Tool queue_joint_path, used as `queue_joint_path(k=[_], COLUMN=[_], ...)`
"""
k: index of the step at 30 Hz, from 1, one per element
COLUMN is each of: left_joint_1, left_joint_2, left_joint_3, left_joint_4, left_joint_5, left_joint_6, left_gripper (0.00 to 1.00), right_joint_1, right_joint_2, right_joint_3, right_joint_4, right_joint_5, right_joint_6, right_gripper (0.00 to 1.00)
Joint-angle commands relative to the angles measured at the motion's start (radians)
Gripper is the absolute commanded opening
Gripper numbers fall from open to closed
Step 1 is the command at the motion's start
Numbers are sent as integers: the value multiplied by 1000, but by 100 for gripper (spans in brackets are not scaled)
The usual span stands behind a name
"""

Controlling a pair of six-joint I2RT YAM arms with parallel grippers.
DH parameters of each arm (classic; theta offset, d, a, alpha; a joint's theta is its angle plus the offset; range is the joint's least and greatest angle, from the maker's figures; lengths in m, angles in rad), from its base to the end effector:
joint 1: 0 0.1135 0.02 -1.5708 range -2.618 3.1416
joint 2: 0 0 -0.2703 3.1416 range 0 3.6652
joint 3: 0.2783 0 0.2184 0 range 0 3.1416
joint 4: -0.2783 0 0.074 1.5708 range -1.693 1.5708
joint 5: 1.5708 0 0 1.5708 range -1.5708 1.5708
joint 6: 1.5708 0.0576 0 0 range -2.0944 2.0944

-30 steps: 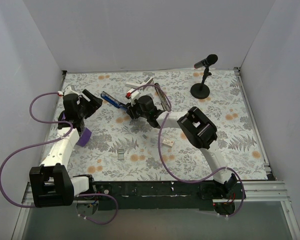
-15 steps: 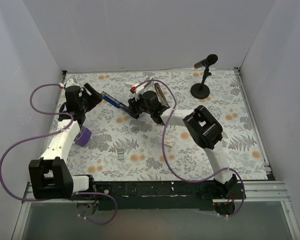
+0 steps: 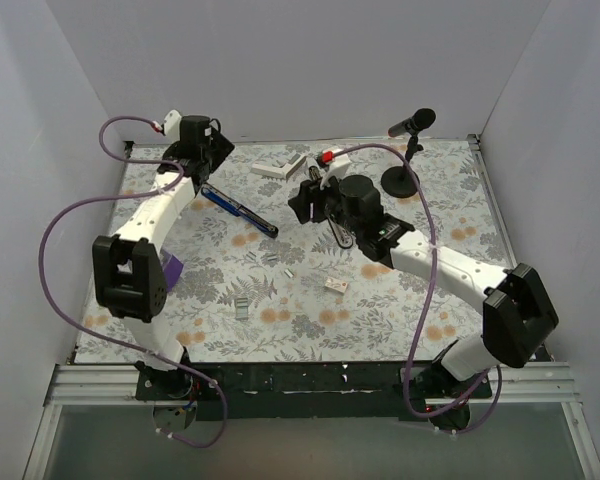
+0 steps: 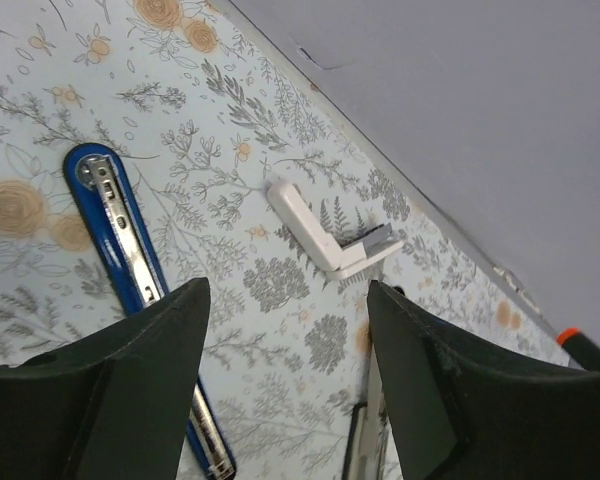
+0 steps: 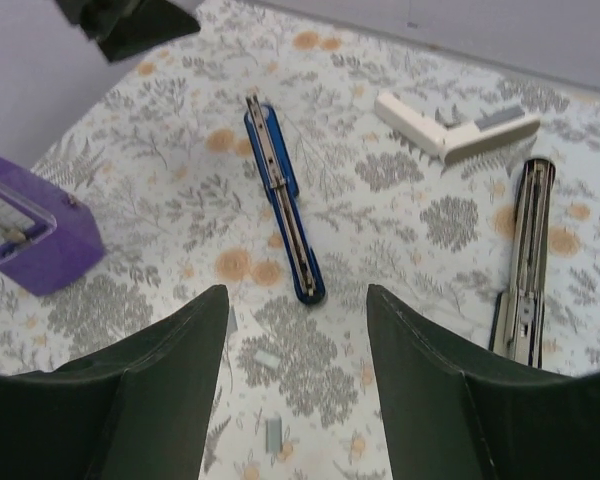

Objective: Unload the staples from the stapler
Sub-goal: Place the stapler at the center of the board, then adjust the stapler at the center of the board.

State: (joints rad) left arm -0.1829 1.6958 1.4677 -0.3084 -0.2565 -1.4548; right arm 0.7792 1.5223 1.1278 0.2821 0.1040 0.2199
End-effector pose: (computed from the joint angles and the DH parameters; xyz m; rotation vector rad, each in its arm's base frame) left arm 0.3796 -0.0554 0.3263 -1.4134 1.6472 -0.7086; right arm 0.2563 0.2447 0.3434 -0.3989 1.6797 0.6593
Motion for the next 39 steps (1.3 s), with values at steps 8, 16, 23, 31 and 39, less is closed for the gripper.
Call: queue_joint_path(k=[8, 16, 23, 31, 39], left_joint_1=[-78, -89, -87, -95, -119], left_joint_2=[425, 733, 808, 837, 864], left_joint_3=[393, 641, 717, 712, 717], left_joint_4=[-199, -245, -223, -244, -307], left_joint_5=[-108, -131, -156, -145, -126], left_joint_6=[-378, -434, -472, -509, -529], left_gripper=[61, 63, 63, 58, 51], right_joint_1=[-1, -1, -1, -1, -1], right_joint_2=[-224, -269, -290, -278, -280], right_joint_3=[-204, -235, -261, -249, -230], right_joint_4=[-95, -115, -100, -83, -87], right_joint_5=[-6, 10, 34, 65, 59], right_joint_6=[82, 78, 59, 39, 30], right_gripper=[65, 64, 64, 64, 64])
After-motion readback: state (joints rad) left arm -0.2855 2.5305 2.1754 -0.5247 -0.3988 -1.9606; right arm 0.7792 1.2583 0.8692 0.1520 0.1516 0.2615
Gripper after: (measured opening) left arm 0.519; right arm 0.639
